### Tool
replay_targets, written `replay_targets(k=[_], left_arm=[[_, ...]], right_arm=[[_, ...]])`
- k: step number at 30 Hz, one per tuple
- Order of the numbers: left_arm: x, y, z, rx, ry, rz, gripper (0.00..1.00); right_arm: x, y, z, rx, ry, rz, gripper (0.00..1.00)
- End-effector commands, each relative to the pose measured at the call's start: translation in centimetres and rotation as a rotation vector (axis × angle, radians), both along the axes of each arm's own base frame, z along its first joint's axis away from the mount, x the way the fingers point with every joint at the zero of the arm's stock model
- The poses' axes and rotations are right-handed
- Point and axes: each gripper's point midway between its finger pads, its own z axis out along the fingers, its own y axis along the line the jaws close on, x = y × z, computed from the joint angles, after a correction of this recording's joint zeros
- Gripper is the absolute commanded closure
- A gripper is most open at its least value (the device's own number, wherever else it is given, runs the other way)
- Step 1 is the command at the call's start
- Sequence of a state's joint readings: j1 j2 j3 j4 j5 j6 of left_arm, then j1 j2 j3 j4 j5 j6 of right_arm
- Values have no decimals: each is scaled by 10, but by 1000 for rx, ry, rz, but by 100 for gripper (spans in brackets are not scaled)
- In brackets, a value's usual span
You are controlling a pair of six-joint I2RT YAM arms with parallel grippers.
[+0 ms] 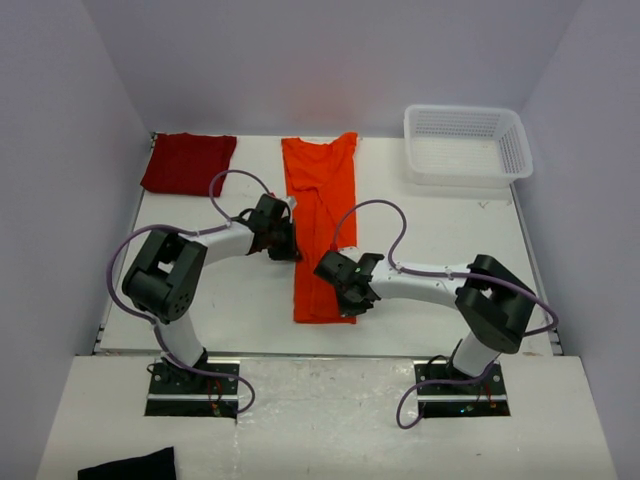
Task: Fold and stack the t-shirts
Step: Grab the bottom of the folded rectangular tshirt with both arms
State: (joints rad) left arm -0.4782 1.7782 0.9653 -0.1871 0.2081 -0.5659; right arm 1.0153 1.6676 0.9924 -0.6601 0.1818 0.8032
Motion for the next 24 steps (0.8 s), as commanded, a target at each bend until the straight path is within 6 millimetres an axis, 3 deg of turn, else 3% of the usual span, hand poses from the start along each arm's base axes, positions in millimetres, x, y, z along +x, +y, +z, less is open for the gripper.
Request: replay_targets(k=[1,8,19,24], left_arm=[[-15,22,-36,112,88,22,100],[-18,28,-46,147,112,34,100],[-16,37,-44,167,112,50,100],[-16,37,-47,168,116,50,100]], right_arm=[[-2,-17,13,-37,-40,-56,99],[-4,-32,16,-71,-54,-107,100],[-13,-45,13,-70,-51,-143,94],[-17,-49,10,-65,-49,-158,77]])
